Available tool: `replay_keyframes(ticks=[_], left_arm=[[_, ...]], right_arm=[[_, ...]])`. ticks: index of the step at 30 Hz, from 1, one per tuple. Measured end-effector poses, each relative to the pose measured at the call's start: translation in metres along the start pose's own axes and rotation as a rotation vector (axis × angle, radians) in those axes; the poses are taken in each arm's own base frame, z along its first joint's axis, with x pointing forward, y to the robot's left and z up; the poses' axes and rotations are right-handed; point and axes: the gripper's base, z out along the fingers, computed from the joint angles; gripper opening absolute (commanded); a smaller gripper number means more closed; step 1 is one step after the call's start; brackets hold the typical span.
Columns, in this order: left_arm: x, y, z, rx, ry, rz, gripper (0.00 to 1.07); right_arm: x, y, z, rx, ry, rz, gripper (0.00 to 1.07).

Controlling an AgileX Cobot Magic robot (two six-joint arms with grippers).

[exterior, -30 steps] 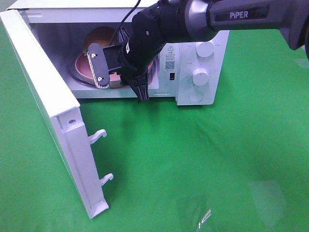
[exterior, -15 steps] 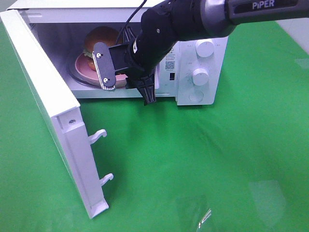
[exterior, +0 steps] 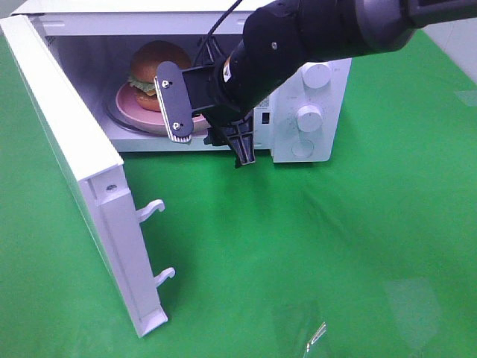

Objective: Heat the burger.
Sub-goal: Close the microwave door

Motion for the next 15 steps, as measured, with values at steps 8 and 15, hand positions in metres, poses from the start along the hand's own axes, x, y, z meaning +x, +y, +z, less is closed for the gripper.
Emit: replay_keyframes(ticks=[8, 15], left_arm=[[0.0, 0.0, 0.0, 0.0, 0.0, 0.0, 1.0], [0.0, 0.0, 0.0, 0.0, 0.0, 0.0, 1.0]], right_arm=[[0.003, 0.007, -0.029, 0.004, -0.002, 0.039, 0.58], [0.004, 0.008, -0.047, 0.041, -0.018, 0.13, 0.61]])
